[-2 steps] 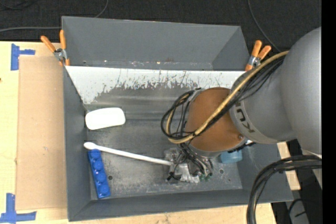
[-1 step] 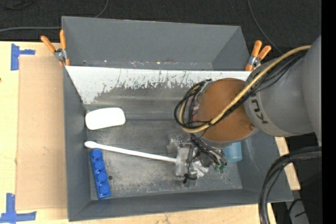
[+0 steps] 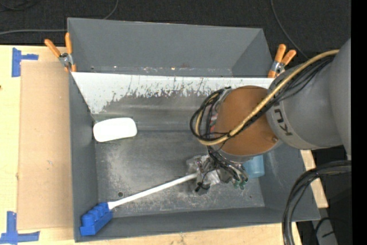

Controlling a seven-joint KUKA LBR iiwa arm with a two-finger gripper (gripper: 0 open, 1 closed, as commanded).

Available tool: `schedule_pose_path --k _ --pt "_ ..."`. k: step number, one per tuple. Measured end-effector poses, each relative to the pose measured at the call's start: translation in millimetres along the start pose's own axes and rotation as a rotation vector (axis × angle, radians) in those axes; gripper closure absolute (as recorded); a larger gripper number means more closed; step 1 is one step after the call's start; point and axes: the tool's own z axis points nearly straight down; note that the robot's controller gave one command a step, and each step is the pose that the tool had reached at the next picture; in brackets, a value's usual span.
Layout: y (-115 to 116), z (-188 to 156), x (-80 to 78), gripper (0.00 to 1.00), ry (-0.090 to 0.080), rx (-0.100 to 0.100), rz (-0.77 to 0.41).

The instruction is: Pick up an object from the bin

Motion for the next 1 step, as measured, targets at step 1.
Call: schedule_pose_path --k 1 --pt "0.0 0.0 0.0 1.00 0.000 0.000 0.001"
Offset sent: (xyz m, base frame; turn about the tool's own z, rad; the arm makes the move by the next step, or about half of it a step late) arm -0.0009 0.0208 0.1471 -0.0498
